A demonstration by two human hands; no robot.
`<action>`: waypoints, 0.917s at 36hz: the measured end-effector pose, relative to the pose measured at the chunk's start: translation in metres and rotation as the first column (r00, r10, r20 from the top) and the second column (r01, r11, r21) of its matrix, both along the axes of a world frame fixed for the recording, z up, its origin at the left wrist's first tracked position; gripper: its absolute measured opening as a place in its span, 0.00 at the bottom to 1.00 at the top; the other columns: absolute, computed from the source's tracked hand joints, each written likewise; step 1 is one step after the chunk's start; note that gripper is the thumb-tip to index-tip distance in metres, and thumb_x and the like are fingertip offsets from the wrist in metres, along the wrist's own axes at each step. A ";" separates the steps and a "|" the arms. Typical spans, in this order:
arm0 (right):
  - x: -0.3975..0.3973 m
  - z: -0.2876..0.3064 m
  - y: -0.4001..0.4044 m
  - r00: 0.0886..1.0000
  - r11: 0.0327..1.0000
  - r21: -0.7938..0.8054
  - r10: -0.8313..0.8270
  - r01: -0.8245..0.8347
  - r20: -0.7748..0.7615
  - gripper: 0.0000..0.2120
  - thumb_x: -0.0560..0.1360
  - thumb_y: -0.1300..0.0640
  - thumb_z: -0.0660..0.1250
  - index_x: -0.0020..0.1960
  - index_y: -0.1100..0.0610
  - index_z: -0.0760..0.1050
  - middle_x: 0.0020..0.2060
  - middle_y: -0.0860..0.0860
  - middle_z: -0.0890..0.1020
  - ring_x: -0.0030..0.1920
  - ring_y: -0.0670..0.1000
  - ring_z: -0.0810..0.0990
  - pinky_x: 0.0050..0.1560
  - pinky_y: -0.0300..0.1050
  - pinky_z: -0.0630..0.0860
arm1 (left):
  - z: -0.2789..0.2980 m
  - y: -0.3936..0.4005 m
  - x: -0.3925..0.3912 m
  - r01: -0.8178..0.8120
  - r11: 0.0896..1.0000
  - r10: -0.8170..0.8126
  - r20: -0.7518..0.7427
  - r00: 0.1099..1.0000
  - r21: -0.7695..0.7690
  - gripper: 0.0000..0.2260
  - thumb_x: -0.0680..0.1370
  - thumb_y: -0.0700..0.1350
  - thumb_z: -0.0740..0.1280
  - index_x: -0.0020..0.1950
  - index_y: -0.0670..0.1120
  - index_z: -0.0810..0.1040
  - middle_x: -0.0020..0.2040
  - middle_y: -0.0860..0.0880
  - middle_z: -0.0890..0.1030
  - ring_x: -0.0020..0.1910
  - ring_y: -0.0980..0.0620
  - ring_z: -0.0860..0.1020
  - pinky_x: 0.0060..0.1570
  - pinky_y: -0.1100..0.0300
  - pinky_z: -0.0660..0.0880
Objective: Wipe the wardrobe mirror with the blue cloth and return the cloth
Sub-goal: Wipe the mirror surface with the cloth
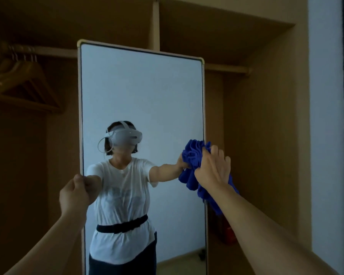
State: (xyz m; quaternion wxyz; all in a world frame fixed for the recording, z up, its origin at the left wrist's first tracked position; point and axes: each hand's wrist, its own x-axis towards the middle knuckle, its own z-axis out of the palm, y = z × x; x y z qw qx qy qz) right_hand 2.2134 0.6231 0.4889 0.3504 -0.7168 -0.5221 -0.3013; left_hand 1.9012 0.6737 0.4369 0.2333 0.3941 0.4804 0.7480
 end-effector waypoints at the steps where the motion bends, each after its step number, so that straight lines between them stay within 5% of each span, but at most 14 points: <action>1: -0.001 0.006 -0.001 1.000 1.000 -0.003 -0.006 0.006 0.002 0.25 0.71 0.51 0.68 0.66 0.53 0.67 0.58 0.53 0.70 0.57 0.54 0.70 0.55 0.47 0.66 | 0.003 0.002 0.000 0.005 1.000 -0.005 0.000 1.000 0.000 0.14 0.81 0.53 0.55 0.44 0.49 0.76 0.39 0.48 0.77 0.43 0.46 0.76 0.44 0.52 0.73; 8: -0.003 0.058 0.000 1.000 0.999 0.031 -0.015 0.014 0.015 0.25 0.72 0.51 0.68 0.66 0.55 0.67 0.60 0.54 0.70 0.58 0.55 0.69 0.56 0.49 0.65 | 0.033 0.004 0.002 0.005 0.999 -0.004 -0.009 1.000 0.043 0.16 0.82 0.53 0.54 0.37 0.52 0.74 0.38 0.49 0.76 0.37 0.53 0.74 0.33 0.60 0.68; 15: 0.002 0.102 0.003 0.998 0.998 0.068 -0.014 0.010 0.053 0.23 0.72 0.50 0.68 0.65 0.55 0.68 0.59 0.55 0.70 0.58 0.55 0.70 0.56 0.49 0.66 | 0.066 0.006 0.009 -0.042 0.998 0.042 0.019 0.999 0.050 0.15 0.82 0.52 0.53 0.47 0.47 0.75 0.39 0.49 0.75 0.41 0.49 0.74 0.46 0.53 0.69; 19: 0.002 0.128 0.006 0.998 0.996 0.087 -0.018 0.013 0.058 0.24 0.72 0.49 0.68 0.65 0.55 0.68 0.60 0.55 0.70 0.58 0.55 0.70 0.56 0.50 0.66 | 0.087 0.008 0.002 -0.055 0.991 0.061 -0.048 0.997 0.122 0.16 0.82 0.51 0.53 0.37 0.48 0.72 0.36 0.46 0.74 0.39 0.48 0.74 0.39 0.56 0.70; 25: 0.004 0.167 0.010 0.997 0.992 0.130 -0.010 0.001 0.074 0.22 0.72 0.50 0.67 0.62 0.56 0.70 0.59 0.55 0.71 0.57 0.56 0.70 0.56 0.50 0.66 | 0.116 0.006 -0.001 -0.117 0.946 0.187 -0.210 0.960 0.303 0.19 0.82 0.54 0.52 0.36 0.47 0.72 0.35 0.45 0.76 0.35 0.48 0.74 0.39 0.52 0.71; 33: 0.005 0.215 0.016 0.995 0.983 0.181 -0.036 0.019 0.094 0.18 0.71 0.50 0.67 0.58 0.56 0.71 0.57 0.56 0.71 0.56 0.56 0.71 0.55 0.51 0.66 | 0.122 0.020 -0.009 -0.047 0.963 0.095 -0.170 0.981 0.264 0.19 0.81 0.53 0.55 0.38 0.43 0.74 0.33 0.44 0.76 0.33 0.49 0.74 0.34 0.58 0.69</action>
